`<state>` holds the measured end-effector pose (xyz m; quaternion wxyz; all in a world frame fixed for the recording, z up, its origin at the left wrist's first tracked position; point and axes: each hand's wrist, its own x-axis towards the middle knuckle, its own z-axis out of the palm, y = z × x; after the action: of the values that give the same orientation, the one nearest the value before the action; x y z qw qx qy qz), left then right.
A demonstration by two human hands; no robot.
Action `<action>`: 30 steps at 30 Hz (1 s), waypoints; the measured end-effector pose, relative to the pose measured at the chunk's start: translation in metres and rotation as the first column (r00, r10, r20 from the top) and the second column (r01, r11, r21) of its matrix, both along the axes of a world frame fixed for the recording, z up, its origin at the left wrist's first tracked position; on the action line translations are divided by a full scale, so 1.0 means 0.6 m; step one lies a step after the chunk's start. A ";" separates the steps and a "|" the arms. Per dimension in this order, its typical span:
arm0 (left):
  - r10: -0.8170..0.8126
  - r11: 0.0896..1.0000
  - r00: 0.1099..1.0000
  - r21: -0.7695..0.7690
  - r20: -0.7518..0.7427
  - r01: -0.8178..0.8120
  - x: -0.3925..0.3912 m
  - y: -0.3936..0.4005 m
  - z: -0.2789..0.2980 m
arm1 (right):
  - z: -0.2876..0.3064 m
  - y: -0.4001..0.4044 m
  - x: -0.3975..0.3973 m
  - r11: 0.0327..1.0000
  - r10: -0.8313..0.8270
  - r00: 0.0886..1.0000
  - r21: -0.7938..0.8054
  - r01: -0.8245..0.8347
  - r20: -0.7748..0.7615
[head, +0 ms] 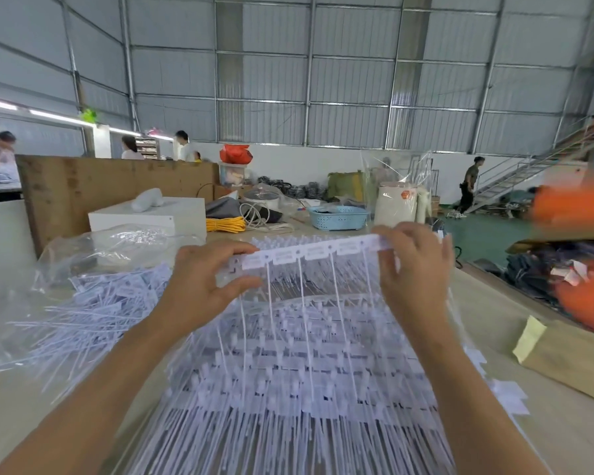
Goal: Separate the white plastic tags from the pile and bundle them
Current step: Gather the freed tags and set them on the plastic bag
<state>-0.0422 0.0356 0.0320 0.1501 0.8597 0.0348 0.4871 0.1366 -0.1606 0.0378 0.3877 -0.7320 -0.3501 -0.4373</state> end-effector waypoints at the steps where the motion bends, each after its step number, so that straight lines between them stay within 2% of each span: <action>1: 0.044 0.998 0.999 0.033 0.018 -0.044 -0.001 0.002 0.000 | 0.016 -0.009 -0.007 0.998 -0.043 0.997 0.049 0.040 0.071; 3: 0.050 0.996 0.994 0.075 0.100 -0.057 0.001 0.002 0.000 | 0.045 -0.026 -0.024 0.992 -0.117 0.983 0.057 0.110 0.138; 4: 0.027 0.997 0.989 0.072 0.144 -0.038 0.003 0.000 0.001 | 0.056 -0.034 -0.034 0.989 -0.150 0.981 0.021 0.148 0.121; 7: 0.001 1.000 0.976 -0.022 0.220 0.004 0.008 -0.003 0.000 | 0.084 -0.059 -0.044 0.967 -0.203 0.979 -0.166 0.194 -0.036; 10: 0.012 0.973 0.983 -0.227 0.183 0.030 0.017 -0.005 -0.008 | 0.091 -0.070 -0.027 0.920 -0.257 0.947 -0.349 0.179 -0.191; 12: -0.035 0.870 0.992 -0.486 0.121 0.089 0.029 -0.002 -0.019 | 0.078 -0.069 -0.007 0.890 -0.305 0.908 -0.425 0.164 -0.288; 14: -0.123 0.688 0.991 -0.716 0.051 0.122 0.041 0.001 -0.033 | 0.056 -0.062 0.013 0.850 -0.372 0.866 -0.498 0.173 -0.333; 15: -0.149 0.632 0.989 -0.769 0.000 0.096 0.045 0.002 -0.042 | 0.041 -0.059 0.023 0.808 -0.408 0.854 -0.563 0.173 -0.324; 16: -0.160 0.614 0.986 -0.787 -0.055 0.056 0.050 0.002 -0.052 | 0.026 -0.055 0.034 0.753 -0.435 0.845 -0.640 0.152 -0.312; 18: -0.145 0.650 0.977 -0.759 -0.154 -0.023 0.057 0.004 -0.071 | -0.002 -0.052 0.056 0.655 -0.446 0.824 -0.754 0.036 -0.349; 21: -0.100 0.731 0.960 -0.674 -0.262 -0.108 0.061 0.007 -0.085 | -0.028 -0.054 0.083 0.576 -0.398 0.812 -0.806 -0.140 -0.426; 23: -0.084 0.755 0.949 -0.641 -0.303 -0.137 0.064 0.009 -0.089 | -0.032 -0.061 0.089 0.607 -0.347 0.822 -0.776 -0.171 -0.452; 25: -0.081 0.761 0.946 -0.632 -0.315 -0.145 0.068 0.009 -0.092 | -0.027 -0.069 0.091 0.752 -0.241 0.835 -0.639 -0.162 -0.495; 27: -0.094 0.732 0.955 -0.670 -0.281 -0.125 0.071 0.006 -0.091 | -0.011 -0.078 0.086 0.894 -0.077 0.857 -0.415 -0.167 -0.510; 28: -0.113 0.683 0.965 -0.724 -0.235 -0.096 0.071 0.004 -0.087 | -0.001 -0.083 0.082 0.921 -0.018 0.866 -0.346 -0.181 -0.499; 30: -0.173 0.522 0.980 -0.853 -0.102 0.003 0.070 -0.001 -0.073 | 0.014 -0.087 0.075 0.917 0.033 0.869 -0.330 -0.222 -0.494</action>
<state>-0.0003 0.0352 -0.0117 0.5700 0.7176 0.2364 0.3231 0.1814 -0.2127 0.0464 0.3430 -0.8524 -0.3689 -0.1402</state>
